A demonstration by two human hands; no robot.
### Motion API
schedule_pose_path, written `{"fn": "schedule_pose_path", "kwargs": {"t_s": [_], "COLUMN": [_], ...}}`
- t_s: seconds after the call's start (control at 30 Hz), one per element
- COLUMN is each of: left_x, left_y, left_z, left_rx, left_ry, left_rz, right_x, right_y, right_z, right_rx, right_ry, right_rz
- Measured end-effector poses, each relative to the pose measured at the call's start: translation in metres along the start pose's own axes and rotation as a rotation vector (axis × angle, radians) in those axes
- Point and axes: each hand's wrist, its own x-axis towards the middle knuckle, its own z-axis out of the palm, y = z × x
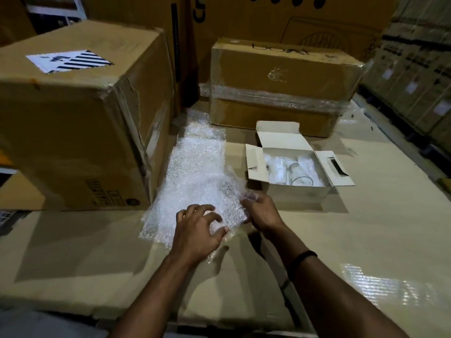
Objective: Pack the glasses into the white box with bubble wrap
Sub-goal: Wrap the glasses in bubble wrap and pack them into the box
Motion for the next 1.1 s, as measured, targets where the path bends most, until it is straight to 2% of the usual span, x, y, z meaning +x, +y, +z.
{"fn": "schedule_pose_path", "kwargs": {"t_s": [0.07, 0.17, 0.33, 0.37, 0.43, 0.47, 0.5, 0.57, 0.63, 0.7, 0.77, 0.87, 0.97, 1.03, 1.1], "left_x": [0.004, 0.004, -0.001, -0.003, -0.007, -0.01, -0.013, -0.02, -0.026, -0.026, -0.023, -0.016, -0.011, -0.01, -0.011], "left_y": [0.007, 0.016, 0.013, 0.012, 0.018, 0.021, 0.025, 0.031, 0.037, 0.042, 0.045, 0.06, 0.075, 0.074, 0.072], "left_z": [0.001, 0.006, 0.013, 0.014, 0.013, 0.015, 0.017, 0.023, 0.028, 0.032, 0.034, 0.032, 0.031, 0.033, 0.034], "left_rx": [0.025, 0.125, 0.2, 0.212, 0.232, 0.215, 0.169, 0.029, -0.036, -0.056, 0.002, 0.138, 0.166, 0.07, -0.162], "left_ry": [-0.002, -0.121, -0.083, -0.056, 0.05, 0.099, 0.111, 0.033, -0.062, -0.063, -0.064, -0.176, -0.202, -0.147, 0.02], "left_rz": [-0.015, -0.03, -0.105, -0.11, -0.063, 0.005, 0.101, 0.285, 0.353, 0.33, 0.276, 0.112, -0.104, -0.222, -0.33], "right_x": [-0.007, -0.004, 0.013, 0.015, 0.014, 0.012, 0.006, -0.001, 0.004, 0.007, 0.0, -0.023, -0.039, -0.054, -0.07], "right_y": [0.001, 0.003, -0.008, -0.011, -0.023, -0.029, -0.036, -0.048, -0.057, -0.068, -0.079, -0.086, -0.077, -0.067, -0.05], "right_z": [-0.008, -0.012, -0.001, 0.002, 0.008, 0.012, 0.015, 0.017, 0.008, -0.006, -0.024, -0.056, -0.092, -0.115, -0.142], "right_rx": [0.005, -0.014, -0.272, -0.404, -0.967, -1.273, -1.466, -1.543, -1.393, -1.17, -0.898, -0.339, 0.06, 0.166, 0.089], "right_ry": [-0.029, -0.096, -0.161, -0.169, -0.215, -0.245, -0.252, -0.271, -0.211, -0.18, -0.178, -0.033, 0.081, 0.125, 0.146], "right_rz": [-0.053, -0.064, -0.042, -0.051, -0.103, -0.126, -0.144, -0.145, -0.092, 0.0, -0.029, -0.059, -0.034, -0.017, -0.017]}}
